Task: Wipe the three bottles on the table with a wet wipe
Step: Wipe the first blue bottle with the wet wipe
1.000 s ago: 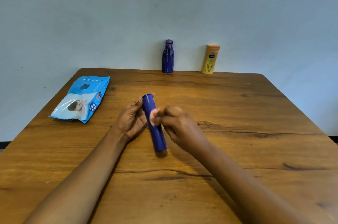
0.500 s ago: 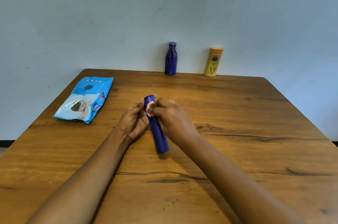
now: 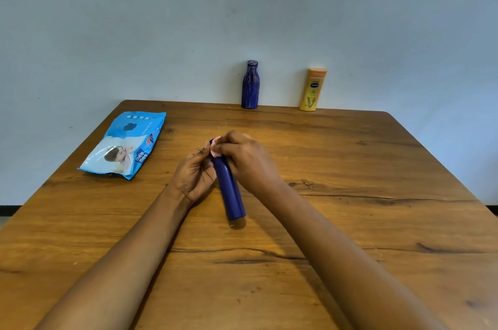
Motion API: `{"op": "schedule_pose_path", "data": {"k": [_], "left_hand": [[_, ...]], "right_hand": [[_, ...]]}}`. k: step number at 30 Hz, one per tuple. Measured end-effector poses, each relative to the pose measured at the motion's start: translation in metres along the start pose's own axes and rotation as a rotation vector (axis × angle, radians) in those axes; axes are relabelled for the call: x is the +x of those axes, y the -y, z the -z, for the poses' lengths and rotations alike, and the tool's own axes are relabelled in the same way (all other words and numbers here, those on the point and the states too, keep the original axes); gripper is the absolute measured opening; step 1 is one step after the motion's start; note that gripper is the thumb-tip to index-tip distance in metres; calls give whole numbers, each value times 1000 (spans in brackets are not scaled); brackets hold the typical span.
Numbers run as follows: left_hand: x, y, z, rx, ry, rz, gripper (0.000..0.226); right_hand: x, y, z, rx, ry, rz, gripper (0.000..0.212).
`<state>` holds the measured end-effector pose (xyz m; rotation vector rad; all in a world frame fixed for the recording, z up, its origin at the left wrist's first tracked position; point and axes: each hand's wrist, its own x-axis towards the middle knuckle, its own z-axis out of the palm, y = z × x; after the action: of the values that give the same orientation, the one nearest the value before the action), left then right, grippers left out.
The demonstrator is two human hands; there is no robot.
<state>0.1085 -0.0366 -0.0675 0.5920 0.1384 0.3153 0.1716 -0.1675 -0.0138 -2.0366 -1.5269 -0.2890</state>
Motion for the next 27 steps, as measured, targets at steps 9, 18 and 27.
{"op": "schedule_pose_path", "data": {"k": [9,18,27], "left_hand": [[1,3,-3,132,-86,18,36],[0,-1,0,58,-29,24,38],[3,-1,1,89,-84,37,44]], "right_hand": [[-85,10,1,24,24,112,35],[-34,-9,1,49,76,83,37],[-61,-13,2,-18,166,335,42]]}}
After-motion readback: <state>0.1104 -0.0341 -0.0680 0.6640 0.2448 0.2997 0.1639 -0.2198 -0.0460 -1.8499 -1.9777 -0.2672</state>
